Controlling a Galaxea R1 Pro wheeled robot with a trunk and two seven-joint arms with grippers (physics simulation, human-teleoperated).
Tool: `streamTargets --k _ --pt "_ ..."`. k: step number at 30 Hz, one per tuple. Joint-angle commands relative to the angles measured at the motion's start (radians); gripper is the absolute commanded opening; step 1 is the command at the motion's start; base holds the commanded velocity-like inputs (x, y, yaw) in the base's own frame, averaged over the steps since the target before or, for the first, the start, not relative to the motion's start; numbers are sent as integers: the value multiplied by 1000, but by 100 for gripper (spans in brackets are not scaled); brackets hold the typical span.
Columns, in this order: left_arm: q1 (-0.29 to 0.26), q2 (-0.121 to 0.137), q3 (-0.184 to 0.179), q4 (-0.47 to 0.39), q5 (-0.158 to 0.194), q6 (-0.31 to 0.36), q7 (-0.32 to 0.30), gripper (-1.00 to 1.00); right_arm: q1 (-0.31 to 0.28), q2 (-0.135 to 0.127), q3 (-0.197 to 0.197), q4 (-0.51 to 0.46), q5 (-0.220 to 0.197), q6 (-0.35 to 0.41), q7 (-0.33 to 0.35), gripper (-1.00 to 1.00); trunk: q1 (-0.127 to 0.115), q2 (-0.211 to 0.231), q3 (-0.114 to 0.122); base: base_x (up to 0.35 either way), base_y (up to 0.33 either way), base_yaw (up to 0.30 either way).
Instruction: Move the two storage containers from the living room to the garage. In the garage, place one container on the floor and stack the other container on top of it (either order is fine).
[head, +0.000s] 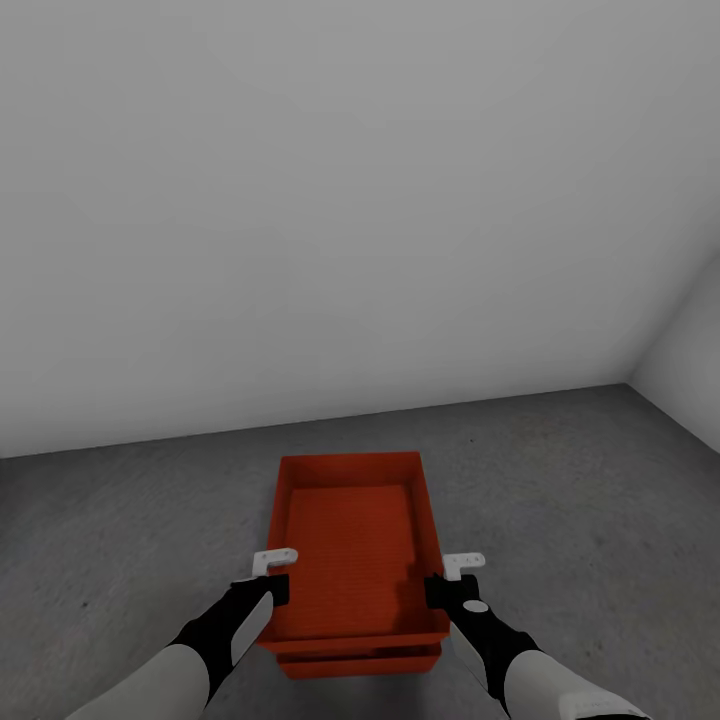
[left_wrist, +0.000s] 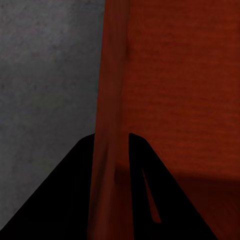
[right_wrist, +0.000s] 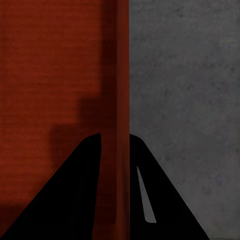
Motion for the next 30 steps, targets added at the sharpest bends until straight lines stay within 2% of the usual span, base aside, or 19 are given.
streamTargets --k 1,30 --pt "-1 2 33 -4 -24 -43 13 -100 0 -12 -1 17 5 -4 -55 -100 0 0 -1 -29 0 0" --pt "-1 2 33 -3 -23 -42 13 -100 1 -12 -1 17 5 -4 -55 -100 0 0 -1 -2 0 0"
